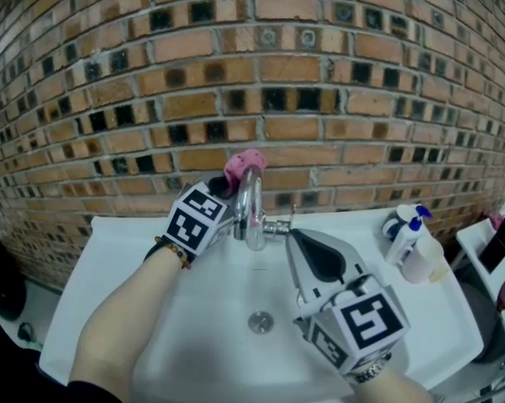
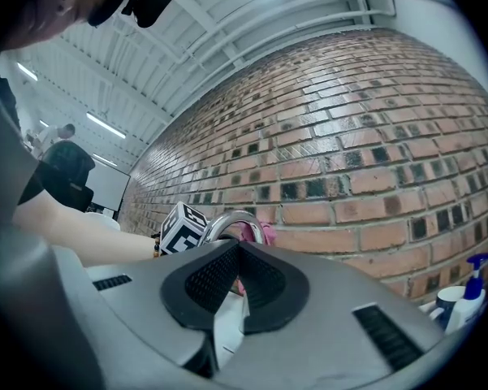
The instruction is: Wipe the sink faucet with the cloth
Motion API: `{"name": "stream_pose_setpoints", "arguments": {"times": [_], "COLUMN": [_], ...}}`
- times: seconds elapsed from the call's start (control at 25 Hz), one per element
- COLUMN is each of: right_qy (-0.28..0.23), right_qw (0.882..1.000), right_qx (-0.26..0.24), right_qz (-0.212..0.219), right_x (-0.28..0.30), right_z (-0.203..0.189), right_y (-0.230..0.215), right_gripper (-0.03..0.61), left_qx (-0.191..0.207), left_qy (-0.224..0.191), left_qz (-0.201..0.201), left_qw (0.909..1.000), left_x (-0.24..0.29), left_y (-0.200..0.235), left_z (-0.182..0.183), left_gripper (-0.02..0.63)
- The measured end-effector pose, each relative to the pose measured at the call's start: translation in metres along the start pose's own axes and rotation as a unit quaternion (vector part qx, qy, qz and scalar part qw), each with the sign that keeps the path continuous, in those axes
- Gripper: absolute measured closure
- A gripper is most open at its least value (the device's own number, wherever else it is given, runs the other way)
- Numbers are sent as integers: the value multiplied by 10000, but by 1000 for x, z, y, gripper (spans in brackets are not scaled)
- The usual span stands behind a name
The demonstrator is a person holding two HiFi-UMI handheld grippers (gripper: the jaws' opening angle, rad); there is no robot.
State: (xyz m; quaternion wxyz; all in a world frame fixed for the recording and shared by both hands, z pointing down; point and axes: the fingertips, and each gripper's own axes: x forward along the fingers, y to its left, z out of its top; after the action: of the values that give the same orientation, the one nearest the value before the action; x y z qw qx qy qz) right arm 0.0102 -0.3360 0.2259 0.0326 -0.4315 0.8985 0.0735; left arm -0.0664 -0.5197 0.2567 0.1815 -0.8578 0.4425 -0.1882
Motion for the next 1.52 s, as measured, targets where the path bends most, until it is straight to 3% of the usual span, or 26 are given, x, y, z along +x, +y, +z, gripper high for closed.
{"name": "stream_pose_setpoints", "arguments": {"times": [0.64, 0.84, 1.04, 1.52], "right_qy": [62, 65, 81, 107], "right_qw": [10000, 10000, 10000, 9999], "right_qx": [-6, -5, -9, -2], "right_qz": [29, 28, 23, 0], "right_x": [0, 0, 0, -1], "right_z": [-5, -5, -6, -9], "right_y": [2, 2, 2, 0], "right_gripper": [566, 566, 566, 566], "left_qx": [359, 59, 278, -22], "left_qy": [719, 686, 894, 1261], "left_qz": [-354, -317, -333, -569], "left_qw": [9961, 9971, 9950, 9904], "left_x": [14, 14, 10, 12], "left_y": [-19, -19, -28, -51], "left_z": [-58, -67, -82, -118], "left_gripper": [552, 551, 551, 551]}}
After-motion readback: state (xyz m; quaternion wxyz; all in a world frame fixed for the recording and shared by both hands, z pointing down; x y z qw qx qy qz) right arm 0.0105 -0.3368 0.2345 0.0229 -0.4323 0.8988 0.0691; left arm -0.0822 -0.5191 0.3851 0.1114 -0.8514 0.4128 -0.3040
